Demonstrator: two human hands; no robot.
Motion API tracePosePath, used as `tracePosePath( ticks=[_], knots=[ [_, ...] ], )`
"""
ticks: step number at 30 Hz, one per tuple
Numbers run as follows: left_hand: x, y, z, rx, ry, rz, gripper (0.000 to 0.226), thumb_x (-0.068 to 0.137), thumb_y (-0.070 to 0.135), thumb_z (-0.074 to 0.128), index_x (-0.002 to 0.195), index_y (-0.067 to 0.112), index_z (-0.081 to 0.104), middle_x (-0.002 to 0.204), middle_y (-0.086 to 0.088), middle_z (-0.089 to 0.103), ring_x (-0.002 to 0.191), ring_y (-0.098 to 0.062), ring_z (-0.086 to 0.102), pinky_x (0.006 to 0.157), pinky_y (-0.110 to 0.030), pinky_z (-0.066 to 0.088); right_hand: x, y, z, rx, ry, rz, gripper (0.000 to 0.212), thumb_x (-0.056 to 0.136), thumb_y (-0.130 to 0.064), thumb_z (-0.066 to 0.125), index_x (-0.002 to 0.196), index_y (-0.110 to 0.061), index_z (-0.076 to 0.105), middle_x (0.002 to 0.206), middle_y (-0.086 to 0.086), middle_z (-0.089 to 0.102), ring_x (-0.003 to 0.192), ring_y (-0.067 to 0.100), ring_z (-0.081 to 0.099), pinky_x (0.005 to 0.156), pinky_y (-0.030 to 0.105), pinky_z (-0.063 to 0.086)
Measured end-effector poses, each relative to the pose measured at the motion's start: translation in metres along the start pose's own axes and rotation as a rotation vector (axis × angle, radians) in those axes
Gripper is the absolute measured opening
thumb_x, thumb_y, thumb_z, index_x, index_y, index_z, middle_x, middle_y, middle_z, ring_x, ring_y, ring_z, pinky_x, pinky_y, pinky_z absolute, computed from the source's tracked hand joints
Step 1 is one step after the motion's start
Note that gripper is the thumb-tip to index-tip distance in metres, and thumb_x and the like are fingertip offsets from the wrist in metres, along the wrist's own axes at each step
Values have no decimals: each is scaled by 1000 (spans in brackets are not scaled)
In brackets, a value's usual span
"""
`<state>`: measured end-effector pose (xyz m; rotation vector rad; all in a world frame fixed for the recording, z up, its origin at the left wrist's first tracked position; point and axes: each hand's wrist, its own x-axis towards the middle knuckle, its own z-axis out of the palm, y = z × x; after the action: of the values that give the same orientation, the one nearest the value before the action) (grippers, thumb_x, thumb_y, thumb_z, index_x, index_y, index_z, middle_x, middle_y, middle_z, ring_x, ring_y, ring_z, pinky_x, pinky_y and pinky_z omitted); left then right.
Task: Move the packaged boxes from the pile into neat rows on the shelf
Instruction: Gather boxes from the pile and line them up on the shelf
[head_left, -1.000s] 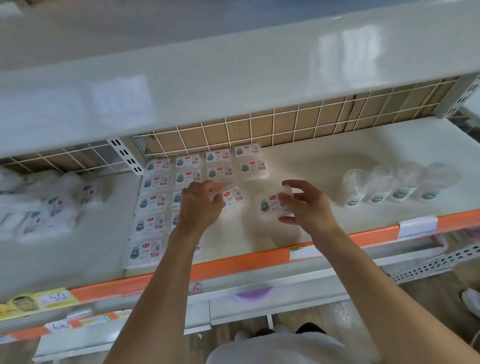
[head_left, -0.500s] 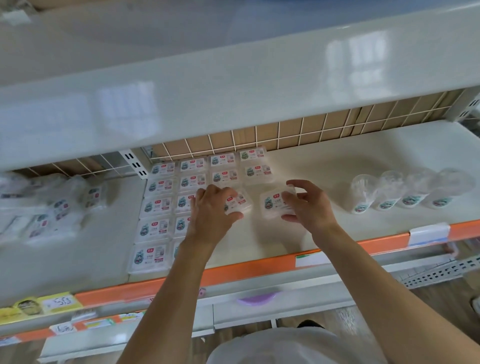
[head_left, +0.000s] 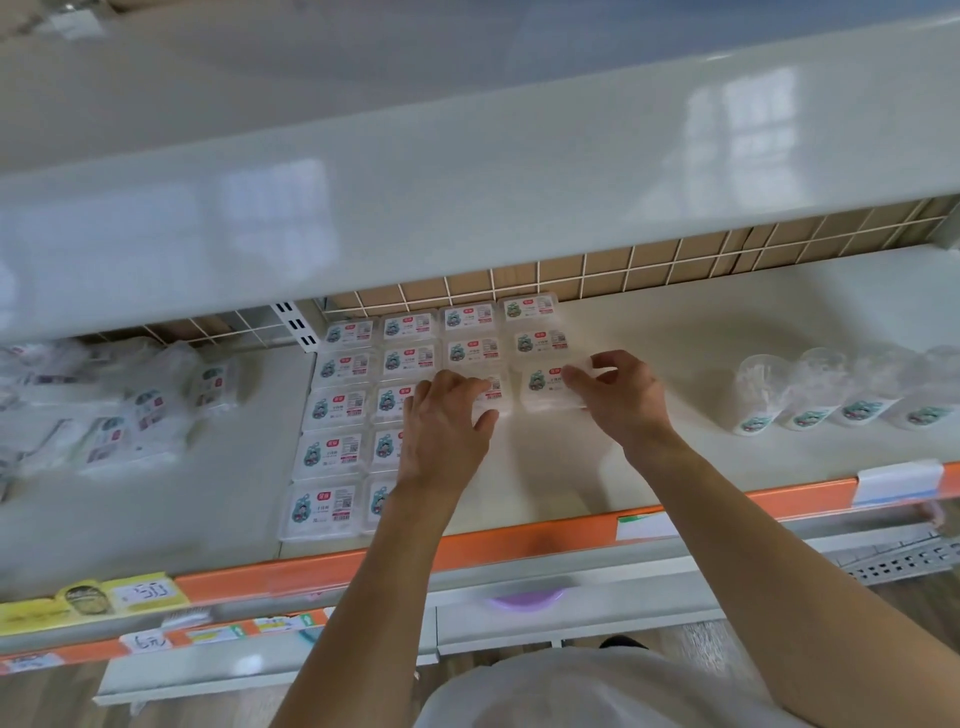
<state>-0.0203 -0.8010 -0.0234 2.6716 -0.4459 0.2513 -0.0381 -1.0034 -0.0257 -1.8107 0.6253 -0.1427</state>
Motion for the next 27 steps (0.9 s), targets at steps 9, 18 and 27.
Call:
tracePosePath(
  ticks=[9, 18, 27],
  knots=[
    [-4, 8, 1, -19, 33, -58, 27, 87, 13, 74, 113, 14, 71, 113, -7, 67, 104, -30, 60, 94, -40, 47, -4, -2, 8, -88, 69, -78, 41, 82, -34, 80, 113, -11, 65, 97, 4, 68, 85, 18, 64, 63, 22, 52],
    [-6, 14, -2, -14, 23, -96, 26, 90, 14, 71, 116, 14, 69, 115, -5, 66, 105, -27, 58, 92, -37, 49, -10, 2, 9, -150, 84, -104, 39, 88, -34, 74, 117, -8, 66, 98, 4, 66, 83, 16, 60, 60, 14, 46],
    [-5, 14, -16, -52, -95, -123, 35, 96, 27, 63, 129, 17, 62, 128, -4, 62, 118, -24, 54, 101, -37, 46, -19, -3, 6, -295, 35, -120, 50, 95, -42, 62, 130, -6, 58, 118, 11, 61, 93, 18, 55, 61, 9, 40]
  ],
)
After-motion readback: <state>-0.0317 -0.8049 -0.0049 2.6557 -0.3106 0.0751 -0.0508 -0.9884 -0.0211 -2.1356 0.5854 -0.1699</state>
